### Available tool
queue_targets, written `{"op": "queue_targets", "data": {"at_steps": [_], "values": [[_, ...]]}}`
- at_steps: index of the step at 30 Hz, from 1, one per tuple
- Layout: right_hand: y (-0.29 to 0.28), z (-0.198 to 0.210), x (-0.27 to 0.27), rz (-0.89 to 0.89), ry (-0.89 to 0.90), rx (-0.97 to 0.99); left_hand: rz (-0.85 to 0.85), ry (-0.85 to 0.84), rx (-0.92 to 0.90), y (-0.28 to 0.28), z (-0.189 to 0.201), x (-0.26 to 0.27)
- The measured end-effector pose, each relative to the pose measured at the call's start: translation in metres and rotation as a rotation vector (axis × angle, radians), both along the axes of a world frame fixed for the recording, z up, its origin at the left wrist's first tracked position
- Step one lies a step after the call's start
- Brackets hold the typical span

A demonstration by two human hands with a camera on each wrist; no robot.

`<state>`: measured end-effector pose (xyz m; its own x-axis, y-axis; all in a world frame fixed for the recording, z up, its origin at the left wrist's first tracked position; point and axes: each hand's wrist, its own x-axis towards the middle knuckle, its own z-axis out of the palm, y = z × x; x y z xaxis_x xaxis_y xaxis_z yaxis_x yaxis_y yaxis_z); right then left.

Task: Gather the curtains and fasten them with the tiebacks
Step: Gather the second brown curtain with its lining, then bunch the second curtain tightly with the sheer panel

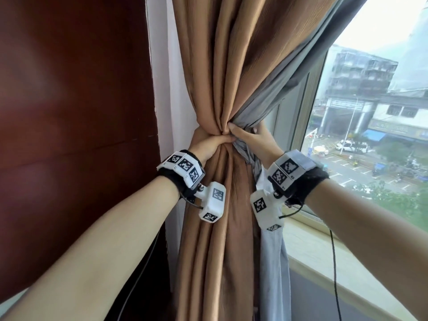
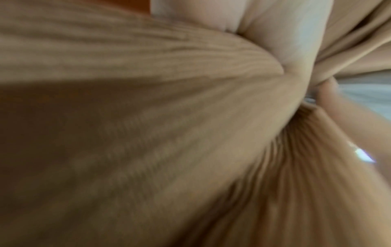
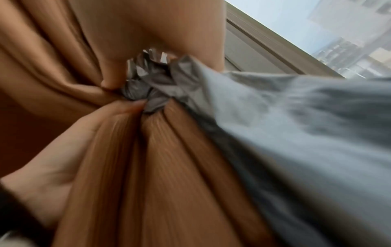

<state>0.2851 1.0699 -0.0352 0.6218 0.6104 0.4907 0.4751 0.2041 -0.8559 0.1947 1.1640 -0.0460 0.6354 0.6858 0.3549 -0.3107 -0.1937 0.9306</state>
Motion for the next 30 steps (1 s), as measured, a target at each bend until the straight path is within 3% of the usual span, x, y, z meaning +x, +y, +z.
{"op": "queue_targets", "data": {"at_steps": [4,6,9,13,18,22,30], "values": [[-0.026,-0.018,0.004,-0.356,-0.284,0.054,0.014,0.015,0.000,0.006,0.000,0.000],[-0.042,-0.024,0.005,-0.307,-0.420,-0.075,0.016,0.034,0.017,0.009,0.000,0.001],[-0.055,-0.036,0.002,-0.152,-0.601,-0.425,-0.001,0.033,0.051,0.011,-0.001,0.001],[-0.061,-0.042,0.003,-0.288,-0.725,-0.655,0.002,0.015,0.061,0.012,-0.001,0.002],[-0.061,-0.049,-0.011,-0.335,-0.825,-0.598,0.019,0.015,0.060,0.015,-0.003,0.000],[-0.056,-0.057,-0.014,-0.193,-0.733,-0.807,0.044,0.034,0.063,0.016,-0.003,-0.003],[-0.044,-0.058,-0.022,-0.149,-0.520,-0.519,0.102,0.054,0.044,0.012,-0.002,-0.003]]}}
